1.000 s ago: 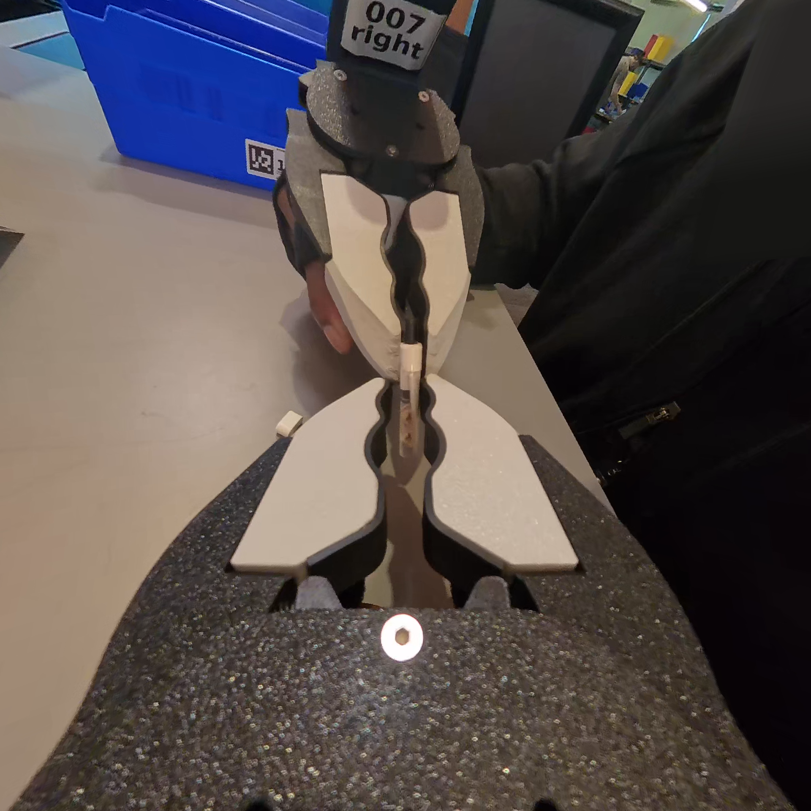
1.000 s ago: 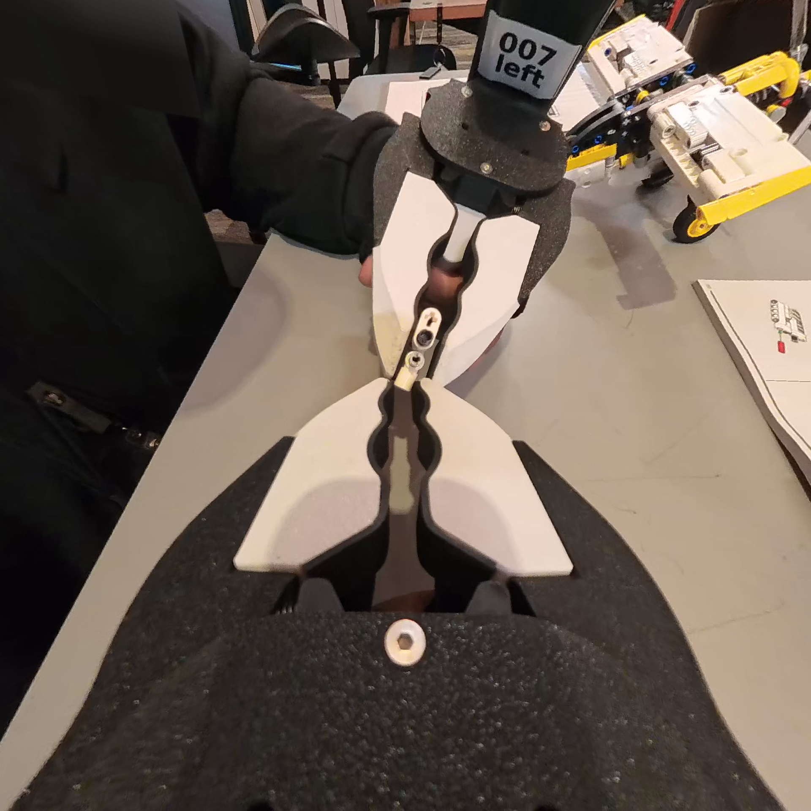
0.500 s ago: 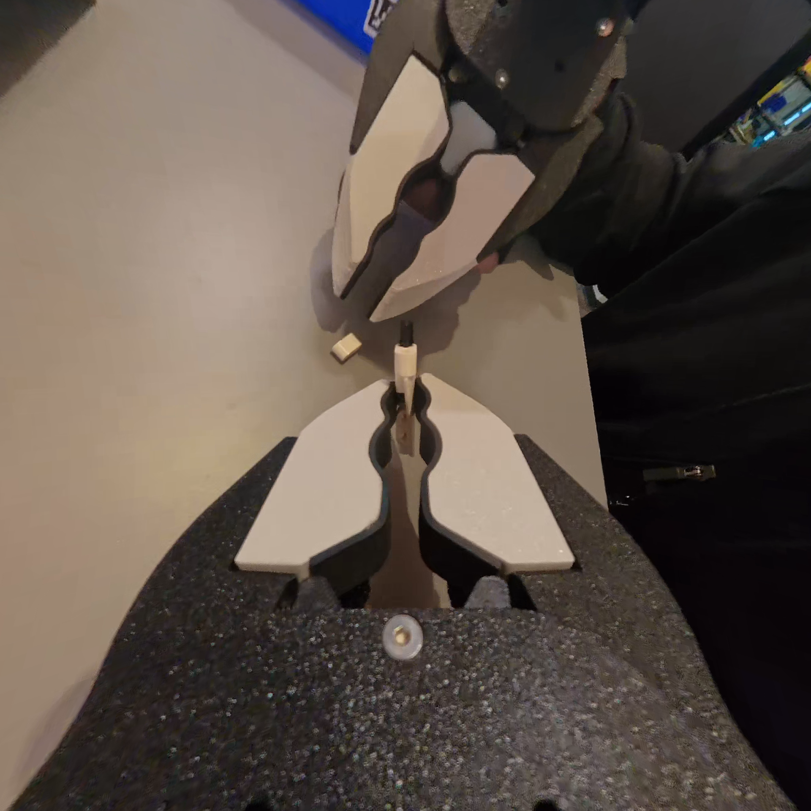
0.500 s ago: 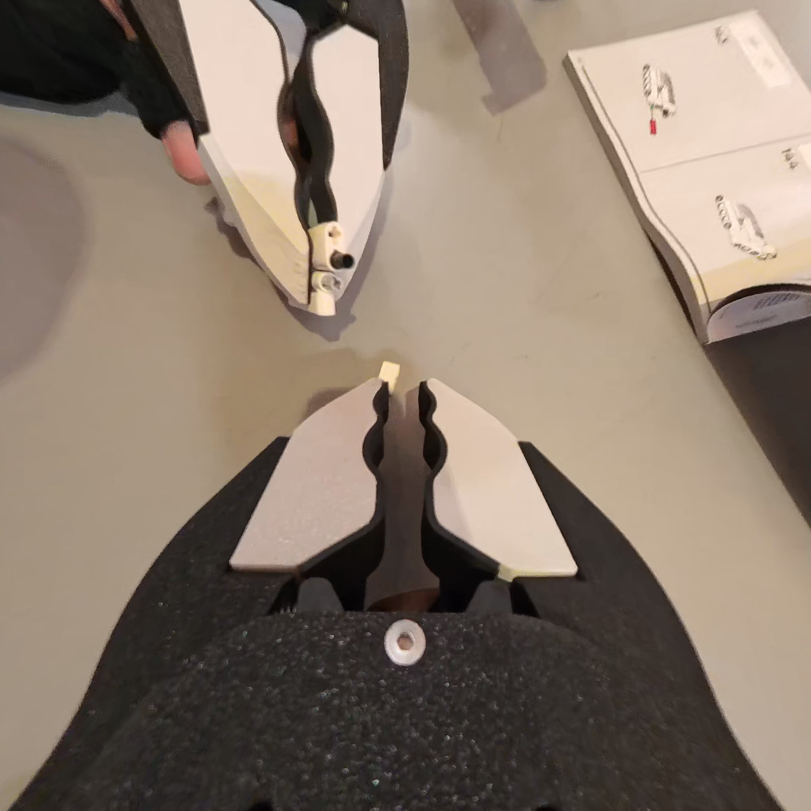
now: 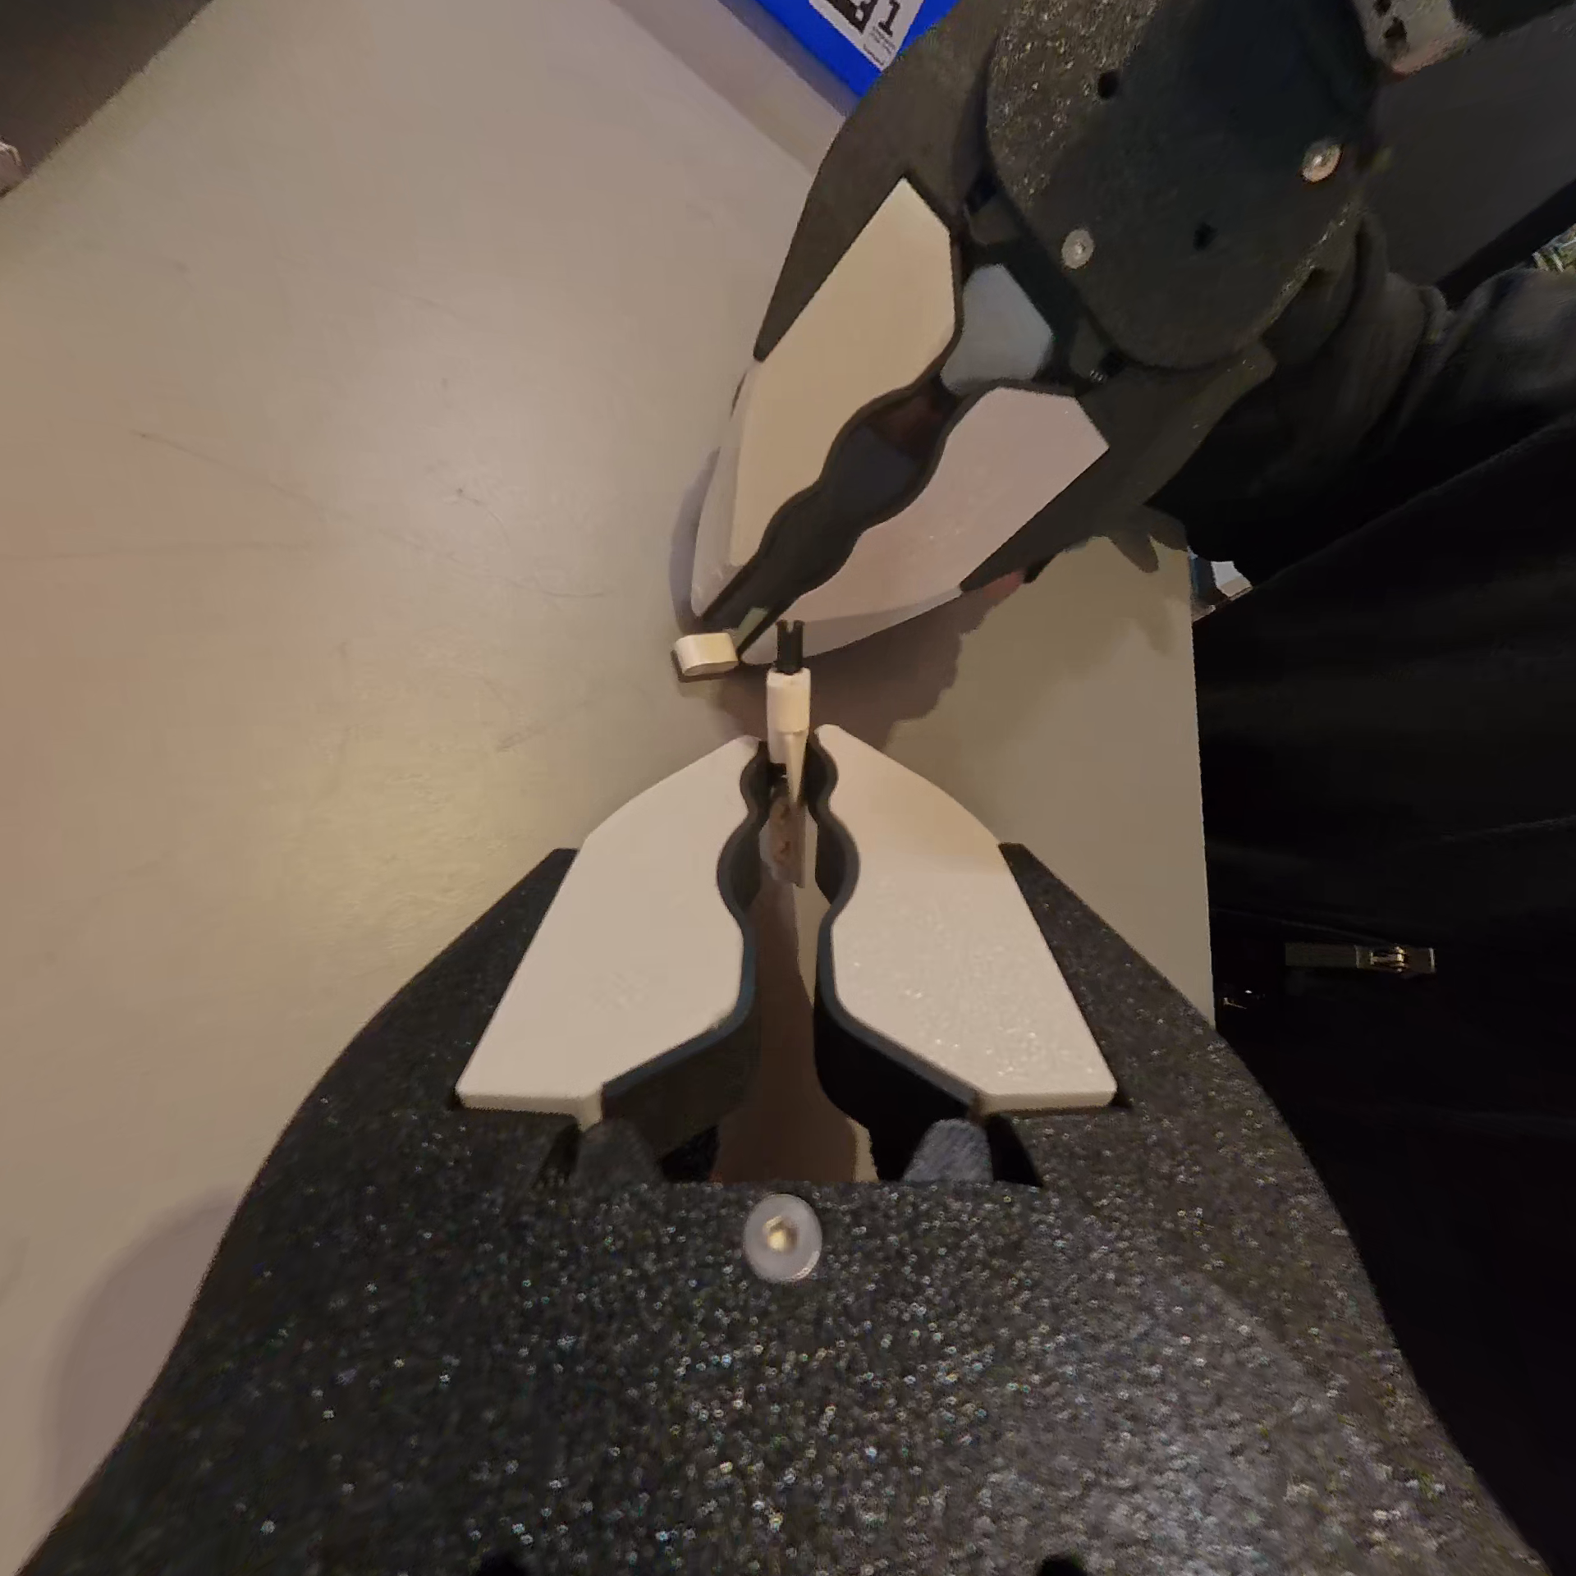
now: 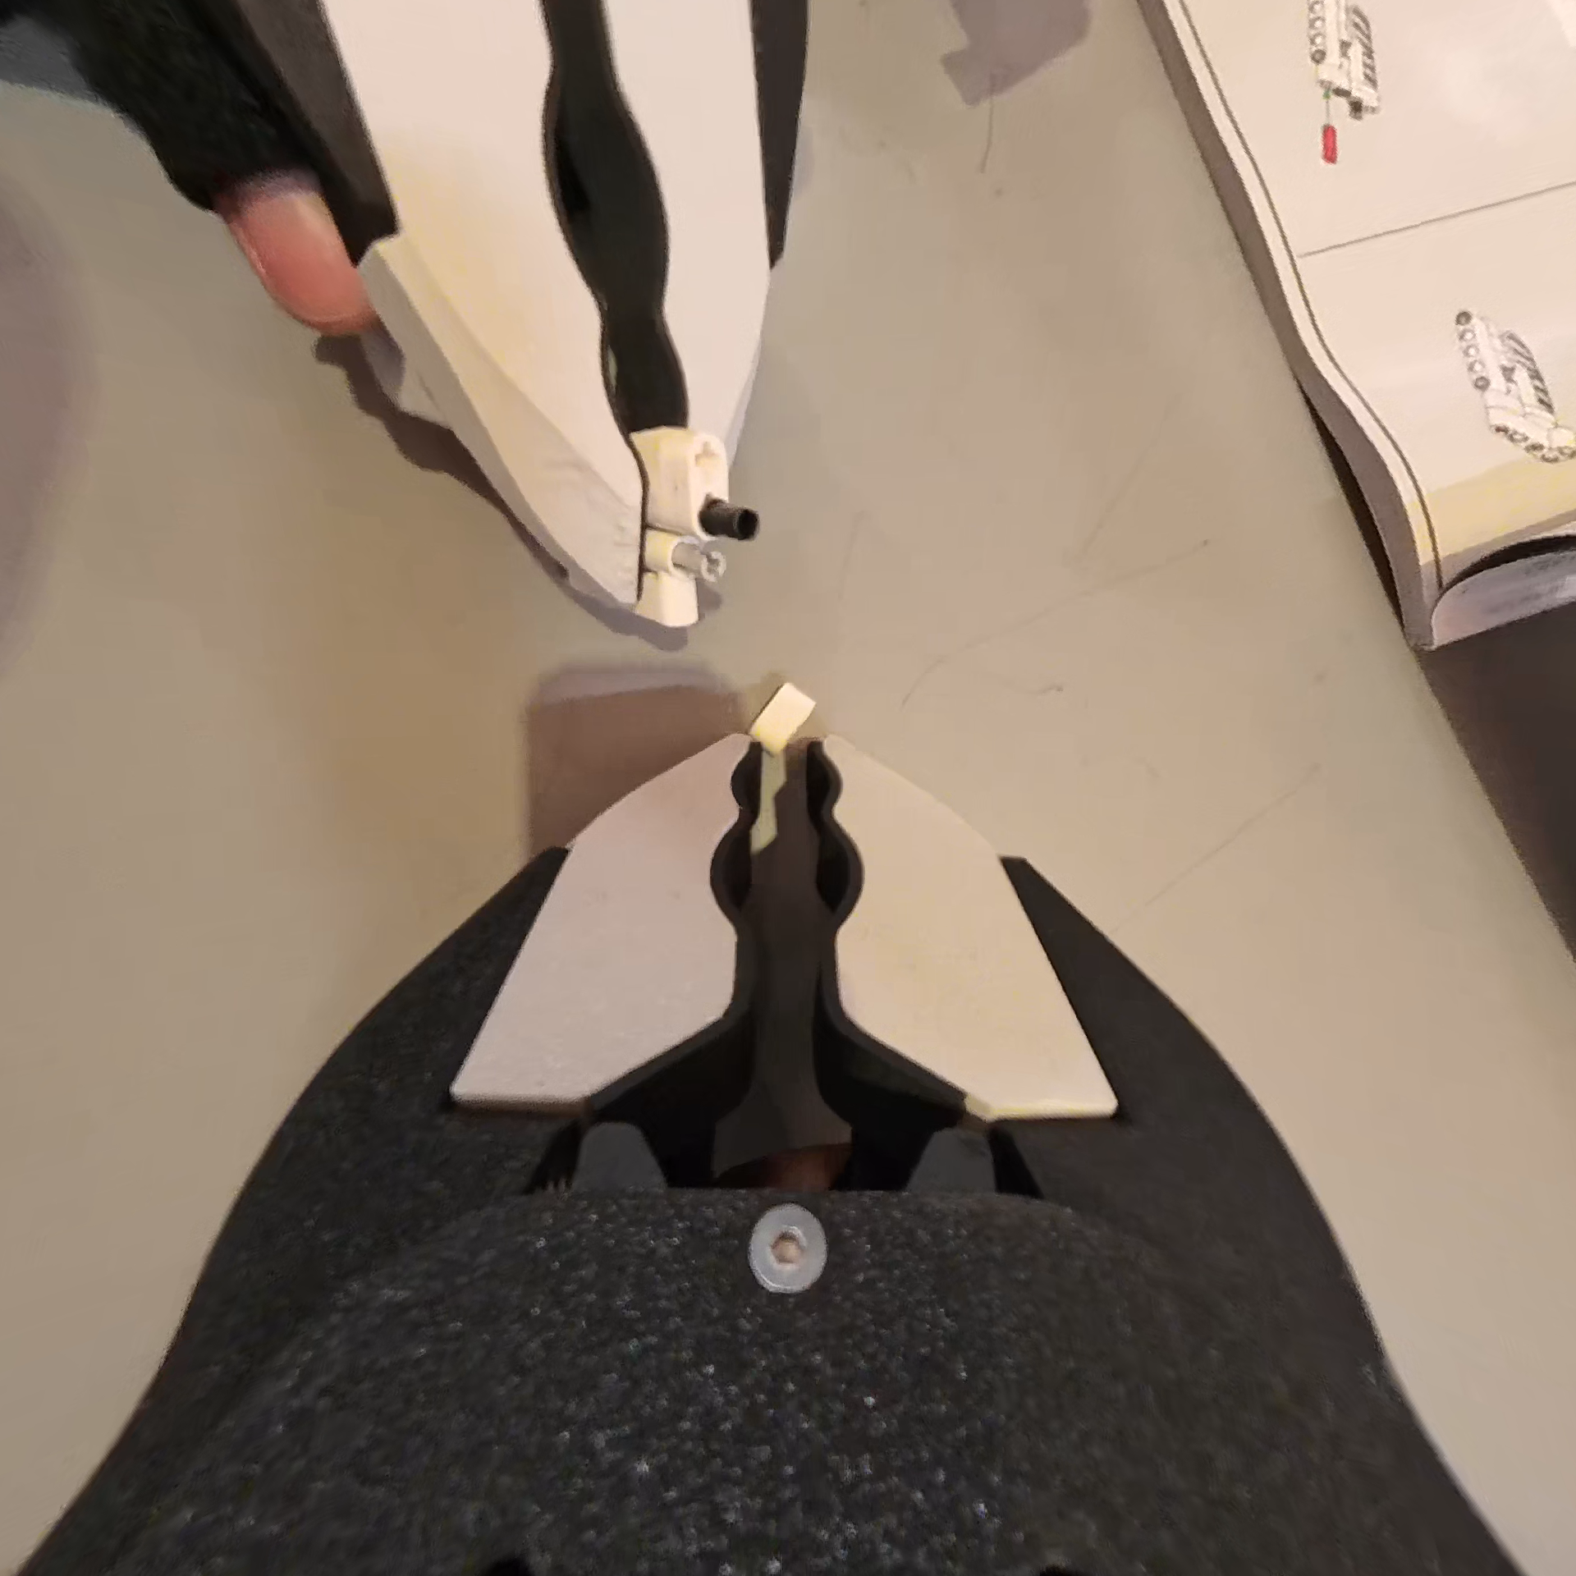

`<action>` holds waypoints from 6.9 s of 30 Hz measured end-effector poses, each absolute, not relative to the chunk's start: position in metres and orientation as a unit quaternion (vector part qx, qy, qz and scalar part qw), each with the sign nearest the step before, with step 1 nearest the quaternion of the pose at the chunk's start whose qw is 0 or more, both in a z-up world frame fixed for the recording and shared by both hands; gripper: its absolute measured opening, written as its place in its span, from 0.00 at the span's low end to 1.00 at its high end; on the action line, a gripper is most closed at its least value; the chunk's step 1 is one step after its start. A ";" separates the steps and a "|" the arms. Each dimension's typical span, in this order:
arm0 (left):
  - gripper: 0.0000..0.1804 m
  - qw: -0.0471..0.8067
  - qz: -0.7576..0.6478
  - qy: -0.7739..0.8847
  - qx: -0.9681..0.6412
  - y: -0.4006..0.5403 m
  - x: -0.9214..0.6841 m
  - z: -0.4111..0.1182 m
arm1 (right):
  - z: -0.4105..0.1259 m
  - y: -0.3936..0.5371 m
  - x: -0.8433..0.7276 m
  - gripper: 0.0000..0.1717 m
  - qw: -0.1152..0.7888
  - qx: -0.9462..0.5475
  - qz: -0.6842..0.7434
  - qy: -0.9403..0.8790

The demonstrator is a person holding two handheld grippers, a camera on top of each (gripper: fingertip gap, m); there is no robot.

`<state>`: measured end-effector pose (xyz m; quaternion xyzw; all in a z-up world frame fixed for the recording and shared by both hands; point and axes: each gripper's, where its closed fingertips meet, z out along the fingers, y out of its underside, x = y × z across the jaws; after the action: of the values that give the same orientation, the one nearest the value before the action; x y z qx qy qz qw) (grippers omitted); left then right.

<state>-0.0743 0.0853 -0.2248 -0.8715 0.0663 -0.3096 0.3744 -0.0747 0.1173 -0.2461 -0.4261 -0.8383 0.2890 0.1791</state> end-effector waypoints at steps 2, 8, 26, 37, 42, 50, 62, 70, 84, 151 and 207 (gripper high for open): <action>0.04 0.375 -0.305 0.066 -0.873 0.085 -0.075 -0.225 | -0.244 0.115 -0.075 0.06 0.170 -0.439 0.302 -0.829; 0.04 0.375 -0.294 0.074 -0.876 0.085 -0.076 -0.226 | -0.243 0.114 -0.078 0.06 0.162 -0.468 0.311 -0.811; 0.04 0.376 -0.284 0.076 -0.879 0.085 -0.079 -0.228 | -0.241 0.119 -0.083 0.06 0.154 -0.507 0.326 -0.783; 0.04 0.375 -0.281 0.079 -0.880 0.085 -0.078 -0.228 | -0.242 0.116 -0.084 0.05 0.145 -0.515 0.334 -0.776; 0.04 0.374 -0.280 0.076 -0.881 0.085 -0.079 -0.229 | -0.241 0.112 -0.084 0.05 0.163 -0.502 0.316 -0.788; 0.04 0.371 -0.270 0.075 -0.885 0.084 -0.082 -0.229 | -0.248 0.102 -0.080 0.05 0.184 -0.469 0.275 -0.819; 0.04 0.367 -0.267 0.080 -0.888 0.083 -0.082 -0.231 | -0.236 0.108 -0.082 0.07 0.162 -0.478 0.325 -0.800; 0.04 0.366 -0.264 0.080 -0.889 0.083 -0.083 -0.231 | -0.242 0.106 -0.082 0.06 0.161 -0.478 0.321 -0.801; 0.04 0.366 -0.267 0.079 -0.888 0.083 -0.083 -0.232 | -0.241 0.097 -0.074 0.07 0.180 -0.454 0.298 -0.820; 0.04 0.414 -0.361 0.107 -0.829 0.081 -0.068 -0.205 | -0.182 0.091 -0.076 0.04 0.142 -0.369 0.551 -0.735; 0.03 0.341 -0.293 0.233 -0.862 0.062 -0.041 -0.230 | -0.222 0.062 -0.045 0.04 -0.013 -0.325 0.394 -0.859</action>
<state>-0.0414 0.0616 -0.2296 -0.8624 0.2333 -0.2929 0.3407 -0.0451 0.0625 -0.2221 -0.3252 -0.8594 0.3945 -0.0126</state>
